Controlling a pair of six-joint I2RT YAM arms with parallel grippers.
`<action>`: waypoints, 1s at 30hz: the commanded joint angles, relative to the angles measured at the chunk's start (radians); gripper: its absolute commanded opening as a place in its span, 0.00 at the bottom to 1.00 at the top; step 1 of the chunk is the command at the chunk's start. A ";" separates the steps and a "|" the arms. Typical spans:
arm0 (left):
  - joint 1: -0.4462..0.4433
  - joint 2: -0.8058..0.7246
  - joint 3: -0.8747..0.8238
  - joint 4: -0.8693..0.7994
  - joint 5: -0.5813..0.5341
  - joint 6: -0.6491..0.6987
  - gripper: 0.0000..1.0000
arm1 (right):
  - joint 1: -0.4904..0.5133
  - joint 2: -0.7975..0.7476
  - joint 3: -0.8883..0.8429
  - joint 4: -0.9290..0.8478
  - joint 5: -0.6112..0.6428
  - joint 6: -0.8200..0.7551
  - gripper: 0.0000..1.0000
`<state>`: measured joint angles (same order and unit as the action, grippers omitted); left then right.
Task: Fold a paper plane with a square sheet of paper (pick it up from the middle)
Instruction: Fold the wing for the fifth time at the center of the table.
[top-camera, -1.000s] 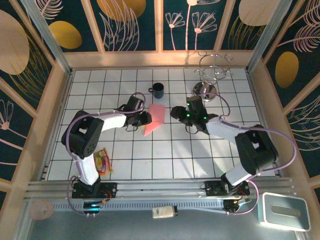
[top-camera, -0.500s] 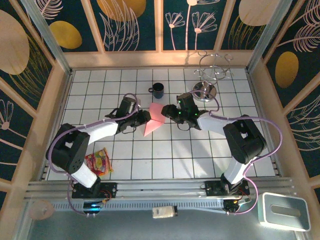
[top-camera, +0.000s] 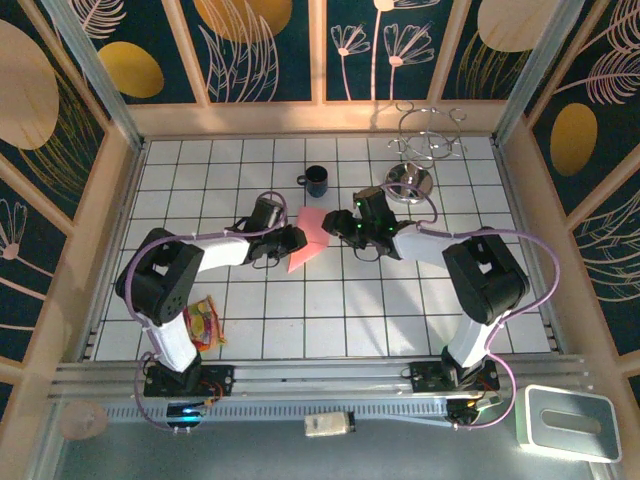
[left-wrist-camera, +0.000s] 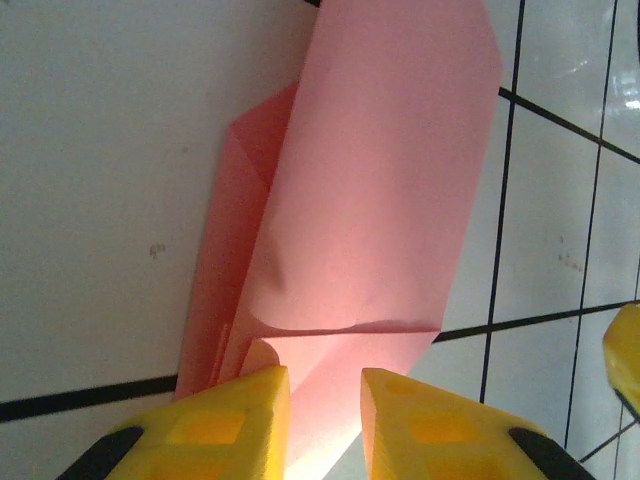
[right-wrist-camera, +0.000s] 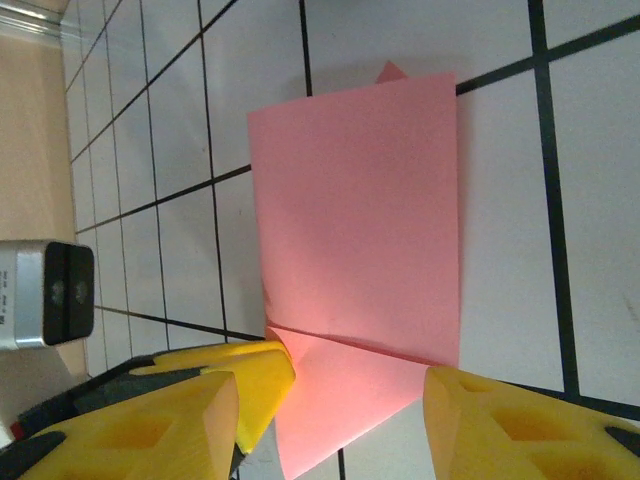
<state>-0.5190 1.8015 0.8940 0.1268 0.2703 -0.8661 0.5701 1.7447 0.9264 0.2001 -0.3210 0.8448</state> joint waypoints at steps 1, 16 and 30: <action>-0.001 0.033 0.001 -0.034 -0.035 -0.018 0.26 | -0.006 0.024 -0.004 -0.018 -0.021 0.035 0.52; 0.015 -0.001 -0.174 0.138 0.105 -0.207 0.31 | 0.025 0.099 0.009 -0.037 -0.098 0.158 0.51; 0.024 -0.005 -0.190 0.145 0.112 -0.202 0.30 | 0.047 0.166 0.049 0.005 -0.132 0.171 0.33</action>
<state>-0.4919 1.7870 0.7349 0.3630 0.3424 -1.0534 0.6067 1.8904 0.9520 0.1852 -0.4294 1.0065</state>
